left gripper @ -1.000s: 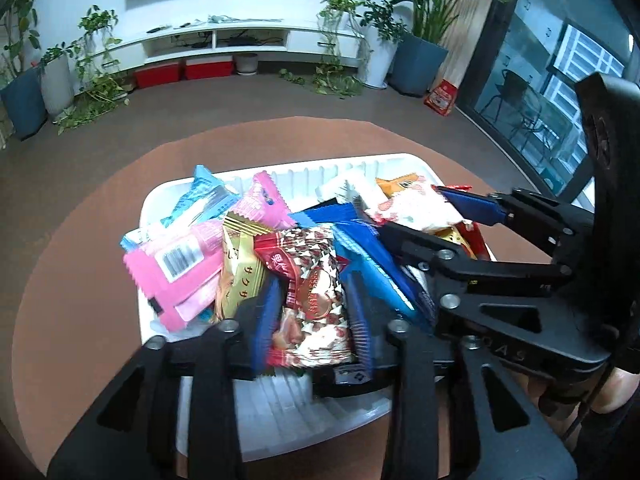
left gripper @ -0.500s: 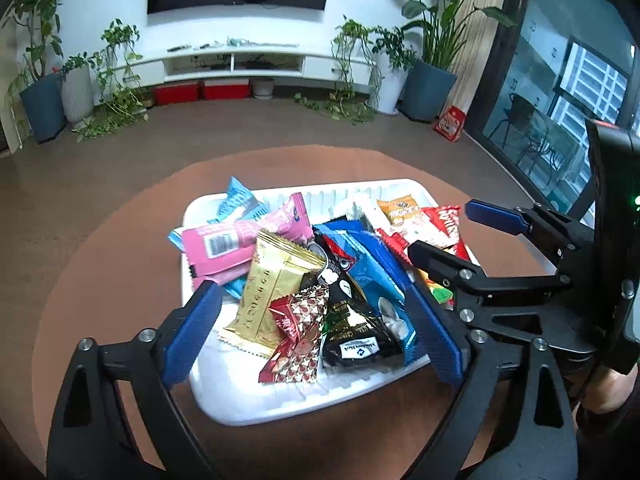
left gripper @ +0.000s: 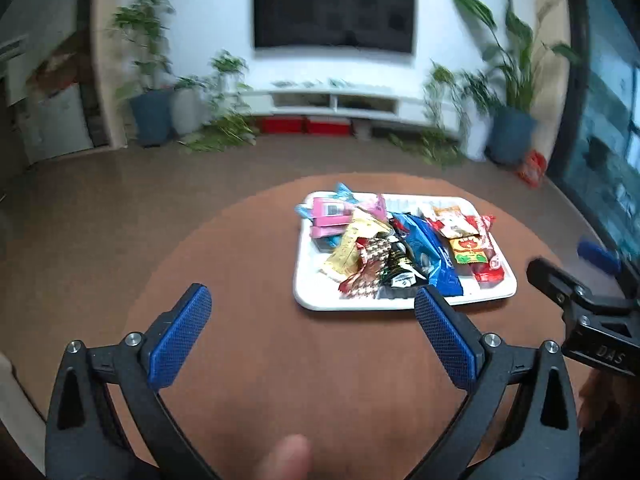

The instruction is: Organize snacks

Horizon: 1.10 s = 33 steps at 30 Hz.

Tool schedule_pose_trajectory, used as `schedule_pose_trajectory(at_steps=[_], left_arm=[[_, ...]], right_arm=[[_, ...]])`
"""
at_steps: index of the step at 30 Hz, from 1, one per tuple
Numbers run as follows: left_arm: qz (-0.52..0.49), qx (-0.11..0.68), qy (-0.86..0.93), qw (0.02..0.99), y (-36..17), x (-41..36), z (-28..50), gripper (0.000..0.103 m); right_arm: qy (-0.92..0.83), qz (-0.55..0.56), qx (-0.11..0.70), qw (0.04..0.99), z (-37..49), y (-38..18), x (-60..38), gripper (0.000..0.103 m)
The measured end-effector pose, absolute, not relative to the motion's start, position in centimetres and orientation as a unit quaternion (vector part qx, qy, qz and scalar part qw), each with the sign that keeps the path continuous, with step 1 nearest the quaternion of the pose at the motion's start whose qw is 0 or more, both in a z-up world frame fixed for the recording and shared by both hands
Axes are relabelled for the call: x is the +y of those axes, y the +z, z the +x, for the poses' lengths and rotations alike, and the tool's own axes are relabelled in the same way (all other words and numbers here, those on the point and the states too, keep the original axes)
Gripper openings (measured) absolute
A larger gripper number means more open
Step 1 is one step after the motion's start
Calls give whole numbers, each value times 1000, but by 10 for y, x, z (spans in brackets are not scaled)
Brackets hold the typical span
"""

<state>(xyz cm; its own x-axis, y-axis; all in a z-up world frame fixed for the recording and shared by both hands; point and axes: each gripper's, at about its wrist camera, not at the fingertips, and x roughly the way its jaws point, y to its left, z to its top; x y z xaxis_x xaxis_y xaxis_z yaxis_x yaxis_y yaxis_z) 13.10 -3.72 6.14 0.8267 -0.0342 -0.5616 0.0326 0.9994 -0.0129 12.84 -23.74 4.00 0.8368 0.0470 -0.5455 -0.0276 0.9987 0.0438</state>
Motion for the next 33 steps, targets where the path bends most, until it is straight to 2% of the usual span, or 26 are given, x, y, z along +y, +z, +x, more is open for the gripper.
schedule_pose_trajectory(at_steps=[6, 10, 15, 21, 26, 33], left_arm=[[-3, 304, -31, 952, 33, -38, 70, 103], [-93, 332, -119, 931, 9, -26, 53, 103], [-96, 407, -59, 906, -6, -25, 49, 103], [-64, 360, -5, 931, 16, -25, 31, 103], [-91, 350, -4, 932, 22, -25, 24, 103], [-9, 326, 44, 944, 44, -46, 13, 103]], right_arm=[[10, 31, 264, 964, 68, 27, -233, 103], [-2, 33, 262, 964, 48, 13, -232, 103], [-6, 21, 250, 968, 39, 10, -230, 103], [-11, 21, 240, 971, 33, 9, -230, 103], [-10, 23, 236, 971, 30, 10, -231, 103], [-12, 27, 231, 972, 27, 11, -233, 103]])
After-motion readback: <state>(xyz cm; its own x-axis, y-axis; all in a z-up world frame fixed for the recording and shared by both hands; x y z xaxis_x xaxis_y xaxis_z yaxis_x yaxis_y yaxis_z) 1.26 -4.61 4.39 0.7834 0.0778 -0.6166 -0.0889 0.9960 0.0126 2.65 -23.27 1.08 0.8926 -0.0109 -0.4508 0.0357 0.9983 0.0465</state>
